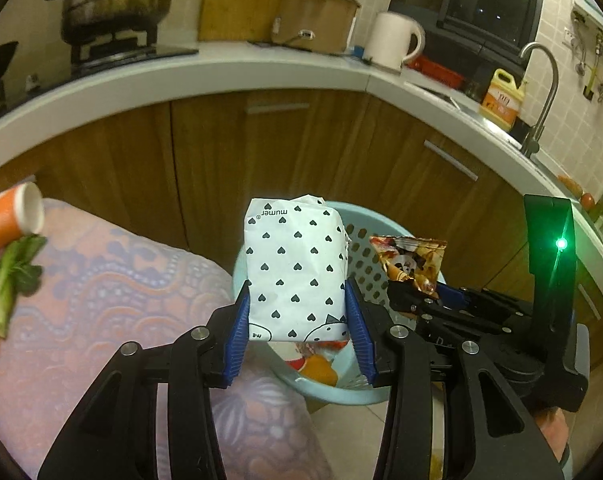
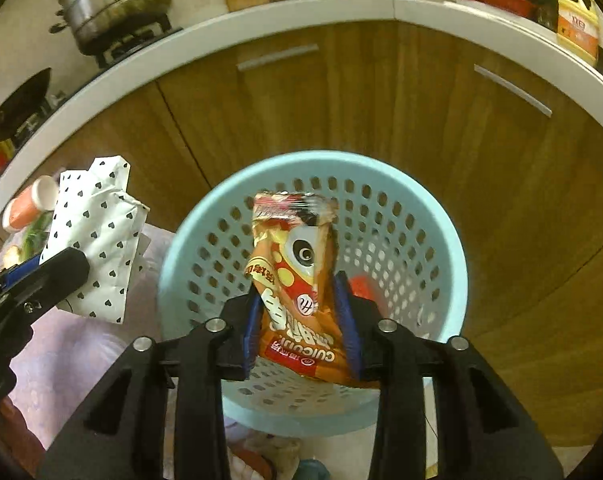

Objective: Collect trash
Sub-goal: 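Carry the tissue pack and snack bag over the basket and open both grippers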

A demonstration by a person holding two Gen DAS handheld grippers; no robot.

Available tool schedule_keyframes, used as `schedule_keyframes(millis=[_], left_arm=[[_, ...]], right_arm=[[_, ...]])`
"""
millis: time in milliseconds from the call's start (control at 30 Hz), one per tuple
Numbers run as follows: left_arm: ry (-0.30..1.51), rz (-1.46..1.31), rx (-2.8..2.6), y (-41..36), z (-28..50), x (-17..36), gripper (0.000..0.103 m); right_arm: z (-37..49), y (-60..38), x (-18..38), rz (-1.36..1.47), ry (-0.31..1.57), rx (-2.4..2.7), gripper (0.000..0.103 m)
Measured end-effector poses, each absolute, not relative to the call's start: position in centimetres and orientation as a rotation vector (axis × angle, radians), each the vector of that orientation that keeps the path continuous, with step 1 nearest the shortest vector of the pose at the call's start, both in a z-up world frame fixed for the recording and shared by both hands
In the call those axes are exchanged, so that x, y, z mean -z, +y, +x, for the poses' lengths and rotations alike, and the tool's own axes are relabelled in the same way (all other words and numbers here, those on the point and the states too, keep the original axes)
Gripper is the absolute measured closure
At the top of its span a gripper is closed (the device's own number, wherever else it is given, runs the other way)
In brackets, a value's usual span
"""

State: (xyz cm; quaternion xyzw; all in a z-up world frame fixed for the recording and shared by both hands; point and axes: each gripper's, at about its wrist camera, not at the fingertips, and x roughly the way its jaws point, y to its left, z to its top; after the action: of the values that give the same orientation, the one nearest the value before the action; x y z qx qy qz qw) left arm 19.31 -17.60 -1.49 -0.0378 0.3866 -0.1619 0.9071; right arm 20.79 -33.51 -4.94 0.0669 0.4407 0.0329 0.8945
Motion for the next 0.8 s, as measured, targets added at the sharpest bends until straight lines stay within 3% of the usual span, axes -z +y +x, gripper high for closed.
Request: schedule_keyframes(millis=[67, 167, 500, 667, 800], left_arm=[[0.808, -0.078, 0.324, -18.1, 19.8, 2.0, 0.042], [0.810, -0.088, 0.320, -18.3, 20.2, 2.3, 0.038], [0.758, -0.065, 0.287, -16.1, 17.9, 0.8, 0.038], [0.693, -0.087, 0.249, -13.9, 15.7, -1.6, 0.027], [0.639, -0.077, 0.207, -12.0, 13.6, -3.6, 0.026]], right_arm=[[21.1, -33.8, 5.4, 0.134, 0.926, -0.057, 0.061], [21.5, -33.9, 6.3, 0.148, 0.950, -0.057, 0.049], [20.4, -34.2, 6.1, 0.178, 0.928, -0.064, 0.047], [19.3, -32.5, 3.8, 0.177, 0.870, -0.101, 0.045], [18.2, -30.3, 1.6, 0.161, 0.812, -0.138, 0.043]])
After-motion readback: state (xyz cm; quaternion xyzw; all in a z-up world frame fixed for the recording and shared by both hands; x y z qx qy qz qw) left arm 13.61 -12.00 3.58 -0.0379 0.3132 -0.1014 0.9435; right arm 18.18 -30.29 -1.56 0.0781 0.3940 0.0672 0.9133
